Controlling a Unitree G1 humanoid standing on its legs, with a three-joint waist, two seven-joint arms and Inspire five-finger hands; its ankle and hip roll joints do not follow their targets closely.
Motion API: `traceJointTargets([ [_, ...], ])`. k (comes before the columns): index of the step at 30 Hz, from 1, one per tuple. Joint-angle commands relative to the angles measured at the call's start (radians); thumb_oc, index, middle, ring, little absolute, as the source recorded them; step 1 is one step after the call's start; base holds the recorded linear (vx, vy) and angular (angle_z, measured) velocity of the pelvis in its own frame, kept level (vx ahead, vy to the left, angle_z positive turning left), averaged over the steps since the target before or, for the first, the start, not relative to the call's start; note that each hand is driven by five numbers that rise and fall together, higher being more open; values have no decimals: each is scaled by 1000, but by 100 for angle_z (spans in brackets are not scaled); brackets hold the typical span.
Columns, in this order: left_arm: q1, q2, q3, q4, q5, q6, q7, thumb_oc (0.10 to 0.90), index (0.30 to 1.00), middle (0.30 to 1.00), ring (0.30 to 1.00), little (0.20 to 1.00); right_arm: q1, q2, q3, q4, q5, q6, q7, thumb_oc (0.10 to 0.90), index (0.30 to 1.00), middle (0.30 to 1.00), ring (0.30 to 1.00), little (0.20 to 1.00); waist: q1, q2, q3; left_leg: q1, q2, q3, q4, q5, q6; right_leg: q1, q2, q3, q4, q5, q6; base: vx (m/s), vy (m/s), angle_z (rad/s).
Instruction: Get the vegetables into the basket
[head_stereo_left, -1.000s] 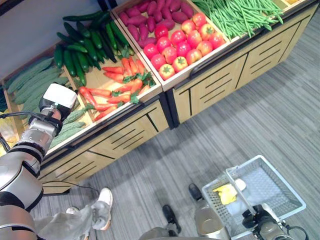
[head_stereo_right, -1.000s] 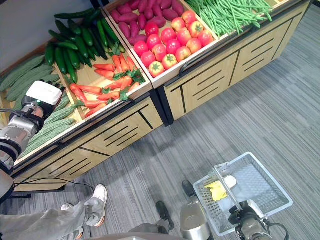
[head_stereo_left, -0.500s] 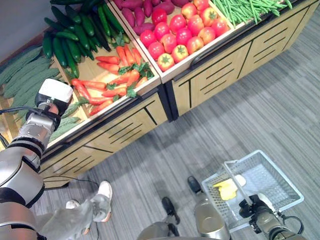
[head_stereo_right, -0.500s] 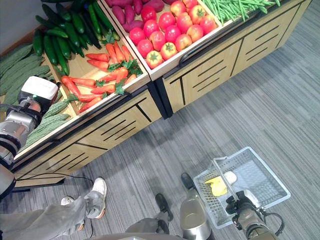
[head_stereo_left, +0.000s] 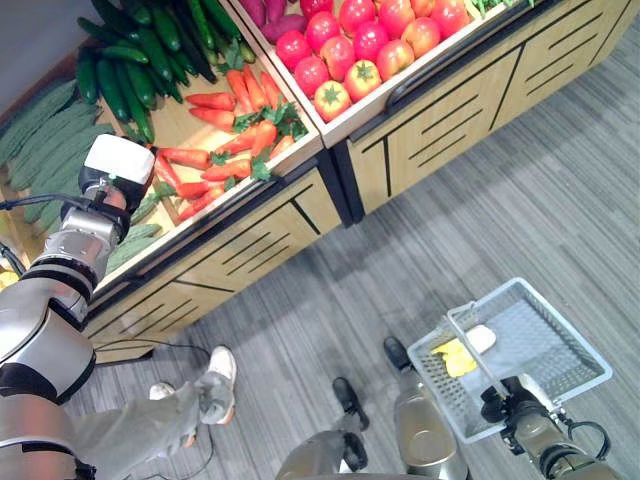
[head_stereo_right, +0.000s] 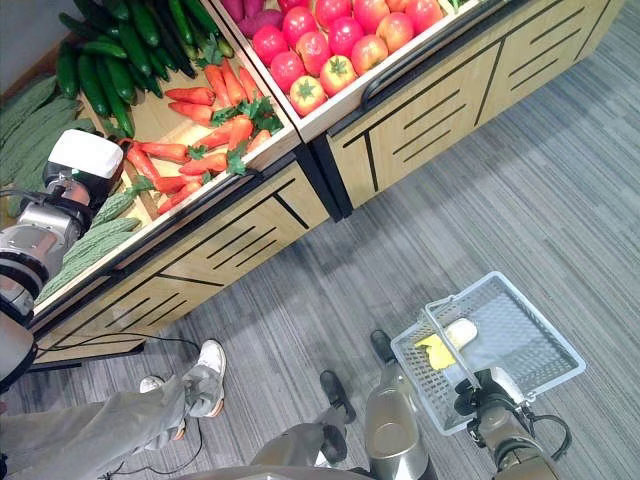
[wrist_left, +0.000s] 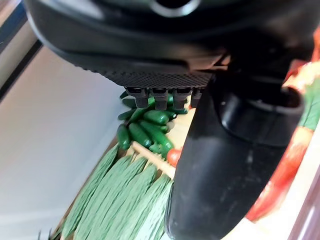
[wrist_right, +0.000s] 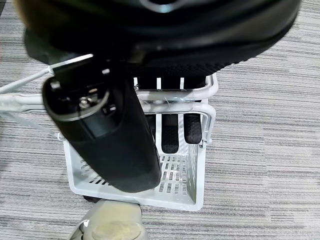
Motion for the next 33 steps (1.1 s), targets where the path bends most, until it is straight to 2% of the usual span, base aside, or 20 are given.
traceJointTargets([
  [1,-165,71,34,76,-46,95,35,900,1000,1000,1000,1000,34,-16,53,3,20,9,-3,400,300,300,300,300,-28,23,-33,16,24,-54,3,20,-74,-26,-30,4,131,-83,61,0,0,0],
  [8,-173,80,50,75,-81,100,40,900,1000,1000,1000,1000,29,-13,49,0,38,14,-4,400,300,300,300,300,-26,37,-24,-2,27,-48,3,28,-78,-31,-23,4,117,-78,57,0,-25,-1],
  [24,-132,77,98,59,-100,94,51,900,1000,1000,1000,1000,31,-5,59,4,33,11,-4,400,300,300,300,300,-18,40,-27,18,46,-48,3,27,-83,-10,0,-6,119,-92,47,4,-14,-2],
  [31,-71,54,149,-110,-108,85,72,900,1000,1000,1000,1000,49,2,48,5,30,15,1,400,300,300,300,300,6,21,-54,59,47,-71,3,17,-78,43,-4,-29,119,-107,42,5,-16,8],
  [32,-48,48,168,-150,-118,80,66,900,1000,1000,1000,1000,53,6,41,5,30,19,5,400,300,300,300,300,12,15,-59,68,47,-77,3,15,-77,54,-7,-34,118,-108,42,7,-65,24],
  [33,17,51,221,-282,-133,68,65,900,1000,1000,1000,1000,76,11,21,5,25,28,10,400,300,300,300,300,27,-1,-76,89,45,-92,3,9,-72,88,-13,-47,107,-110,41,-10,-60,23],
])
